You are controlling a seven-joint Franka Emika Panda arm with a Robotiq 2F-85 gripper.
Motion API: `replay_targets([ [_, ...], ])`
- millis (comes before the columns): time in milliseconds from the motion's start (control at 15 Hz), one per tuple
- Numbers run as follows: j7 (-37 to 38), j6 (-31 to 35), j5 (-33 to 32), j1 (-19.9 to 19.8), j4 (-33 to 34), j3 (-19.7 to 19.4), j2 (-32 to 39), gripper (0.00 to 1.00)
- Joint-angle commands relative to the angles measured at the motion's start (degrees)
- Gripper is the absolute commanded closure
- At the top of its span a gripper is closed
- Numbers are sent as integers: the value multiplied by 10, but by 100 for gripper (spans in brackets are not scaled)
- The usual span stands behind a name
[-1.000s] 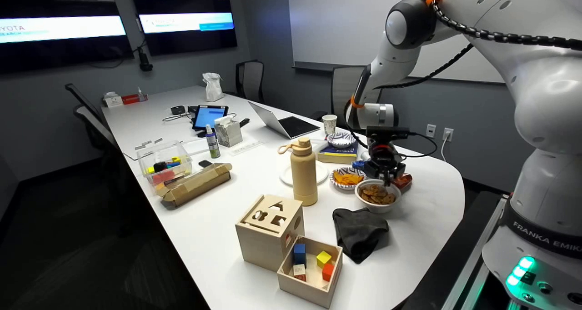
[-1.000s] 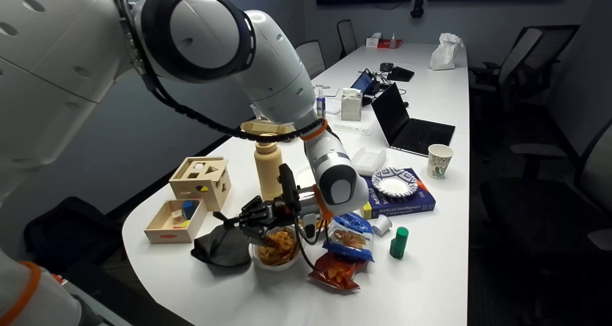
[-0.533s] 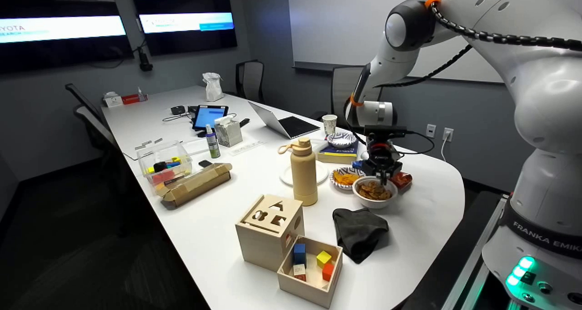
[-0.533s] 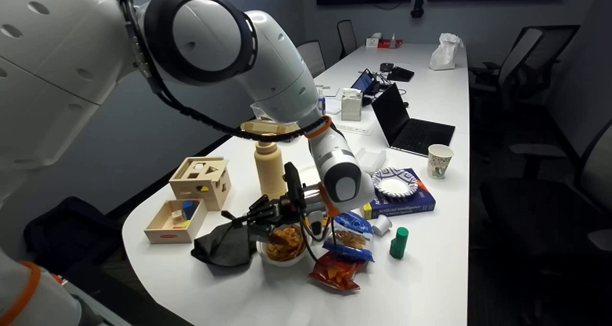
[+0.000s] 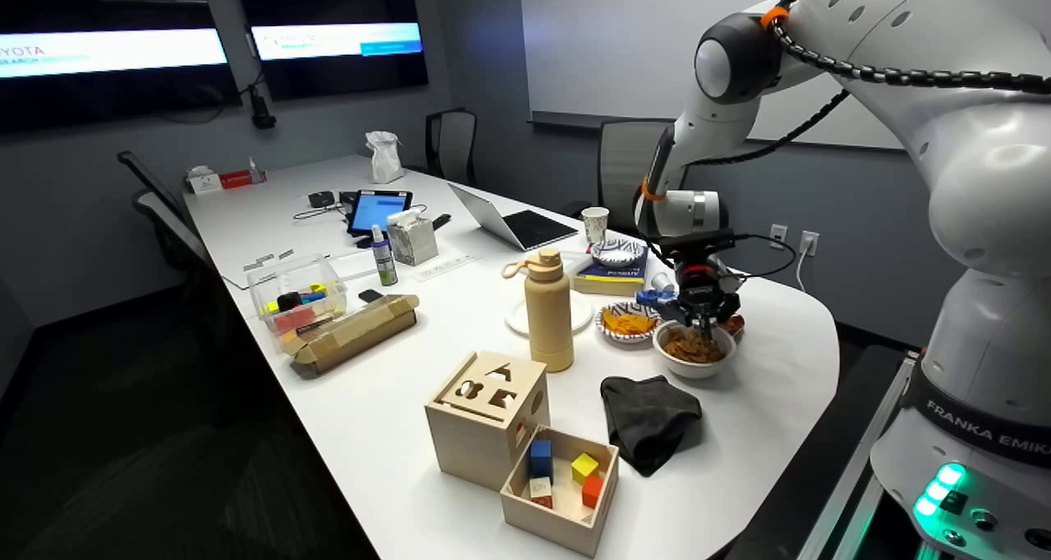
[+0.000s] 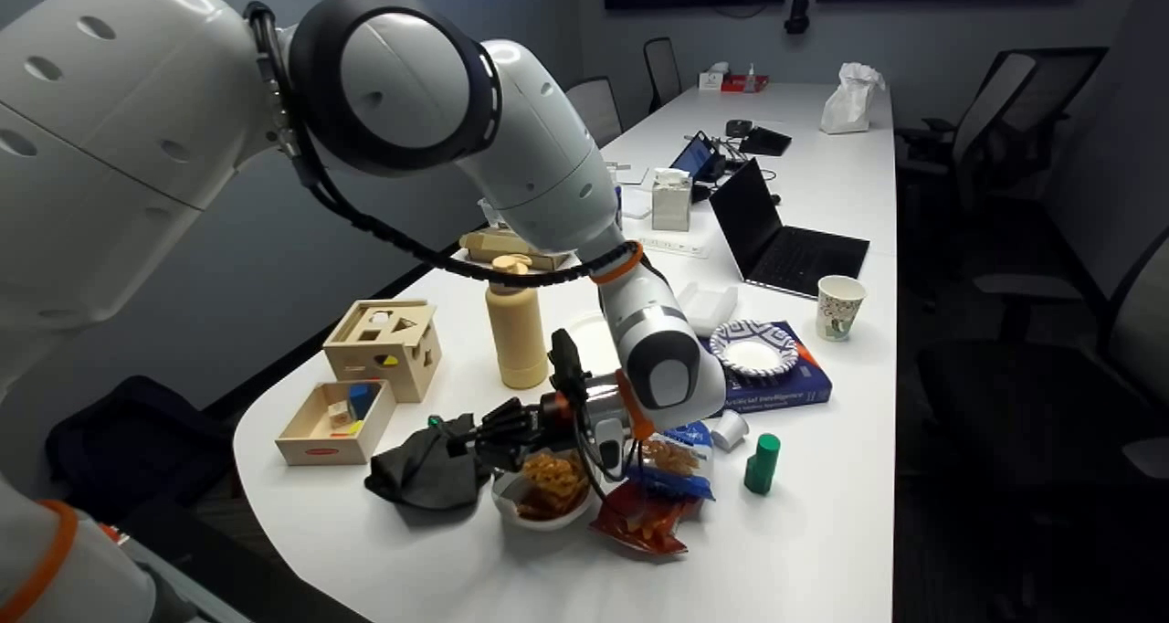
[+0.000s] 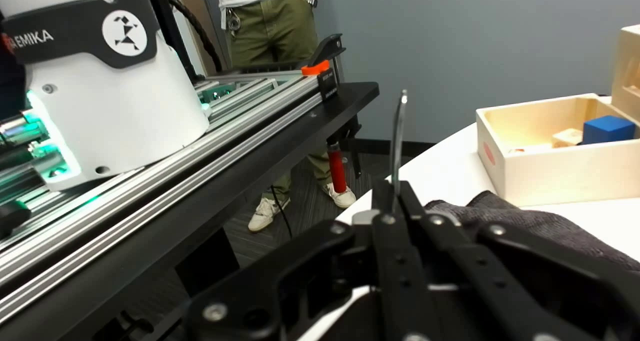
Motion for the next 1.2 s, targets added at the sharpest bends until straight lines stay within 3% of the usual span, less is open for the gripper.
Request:
replay_targets([
  [0,-19,-62,-8,-12,29,13,30,99],
  [267,-103,-64,7,-23,45,34,40,99],
  [533,-141,-32,14,-21,47,33,32,99],
  [867,-67,-12,15,-5,28,3,20,99],
  [1133,4,-53,8,-9,34,-8,31,99],
])
